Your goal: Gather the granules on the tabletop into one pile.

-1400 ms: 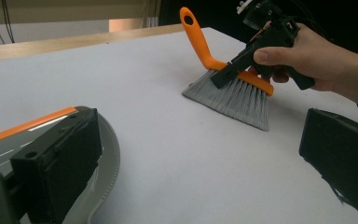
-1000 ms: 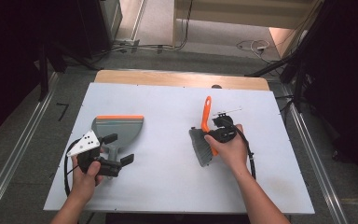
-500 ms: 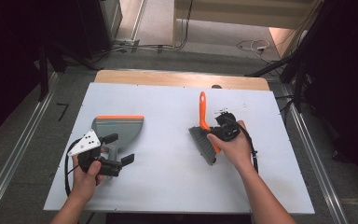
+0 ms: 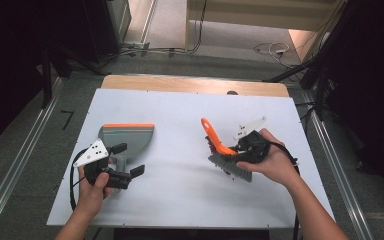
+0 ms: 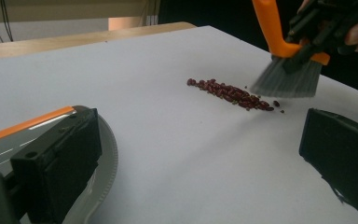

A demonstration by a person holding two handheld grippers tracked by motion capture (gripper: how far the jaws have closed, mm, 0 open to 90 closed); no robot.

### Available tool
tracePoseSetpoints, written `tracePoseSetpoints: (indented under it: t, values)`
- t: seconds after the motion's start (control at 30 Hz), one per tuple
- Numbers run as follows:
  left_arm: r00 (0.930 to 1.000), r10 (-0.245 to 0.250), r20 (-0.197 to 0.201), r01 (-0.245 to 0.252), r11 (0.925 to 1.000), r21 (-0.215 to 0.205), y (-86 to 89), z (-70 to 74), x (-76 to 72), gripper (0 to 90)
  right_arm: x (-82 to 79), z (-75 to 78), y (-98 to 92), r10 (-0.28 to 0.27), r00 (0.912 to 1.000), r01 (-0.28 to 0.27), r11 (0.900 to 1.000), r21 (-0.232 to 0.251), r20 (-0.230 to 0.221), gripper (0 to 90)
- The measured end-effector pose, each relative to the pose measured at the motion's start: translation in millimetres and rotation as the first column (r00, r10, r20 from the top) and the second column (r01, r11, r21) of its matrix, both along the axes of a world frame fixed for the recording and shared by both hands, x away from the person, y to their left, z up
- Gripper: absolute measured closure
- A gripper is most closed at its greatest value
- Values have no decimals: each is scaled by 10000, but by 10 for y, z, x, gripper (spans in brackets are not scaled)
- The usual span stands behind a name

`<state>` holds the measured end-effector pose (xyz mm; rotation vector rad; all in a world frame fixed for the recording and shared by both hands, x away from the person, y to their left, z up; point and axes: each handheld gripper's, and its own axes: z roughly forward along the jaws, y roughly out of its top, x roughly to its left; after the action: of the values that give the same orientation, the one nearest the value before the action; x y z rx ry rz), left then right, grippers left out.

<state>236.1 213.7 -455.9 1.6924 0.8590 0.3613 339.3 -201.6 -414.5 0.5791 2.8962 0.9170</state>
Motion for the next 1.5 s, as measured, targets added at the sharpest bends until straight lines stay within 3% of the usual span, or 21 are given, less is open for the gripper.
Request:
tracePoseSetpoints:
  t: [0.1, 0.17, 0.27, 0.33, 0.4, 0.5, 0.77, 1.03, 1.3, 1.5]
  values:
    - [10000, 0, 1, 0, 10000, 53, -11, -3, 9, 0, -86, -87, -30, 737, 9967, -737, 9973, 26, -330, 681]
    - [10000, -11, -1, 11, 10000, 44, -24, -4, 12, 0, -119, -159, -13, 1059, 9939, -1062, 9943, -75, -310, 681]
    - [10000, -29, -3, 29, 10000, 52, -32, -1, 11, 0, -122, -275, 42, 1426, 9877, -1446, 9891, -274, -644, 682]
    - [10000, -47, 2, 47, 10000, 60, -29, -2, 10, 0, -93, -341, 75, 1584, 9863, -1606, 9859, -478, -462, 682]
    - [10000, -24, 2, 24, 10000, 62, -19, -1, 10, 0, -19, -361, 69, 1808, 9831, -1817, 9829, -305, -287, 681]
    - [10000, -14, 3, 14, 10000, 9, -11, -1, 9, 0, 74, -387, 68, 1801, 9837, -1801, 9834, -222, -21, 678]
    - [10000, -18, -7, 18, 10000, 23, -15, -2, 7, 0, 305, -429, 52, 1642, 9864, -1642, 9864, 13, -108, 674]
    - [10000, -34, -15, 34, 10000, 19, -22, -6, 8, 0, 501, -414, 85, 1294, 9913, -1294, 9916, 6, 242, 675]
    - [10000, -77, -24, 77, 10000, 44, -27, -9, 8, 0, 642, -411, 134, 1642, 9840, -1648, 9863, 16, 694, 673]
    - [10000, -46, -35, 46, 10000, 30, -17, -5, 2, 0, 757, -416, 171, 1555, 9850, -1569, 9875, 132, 754, 673]
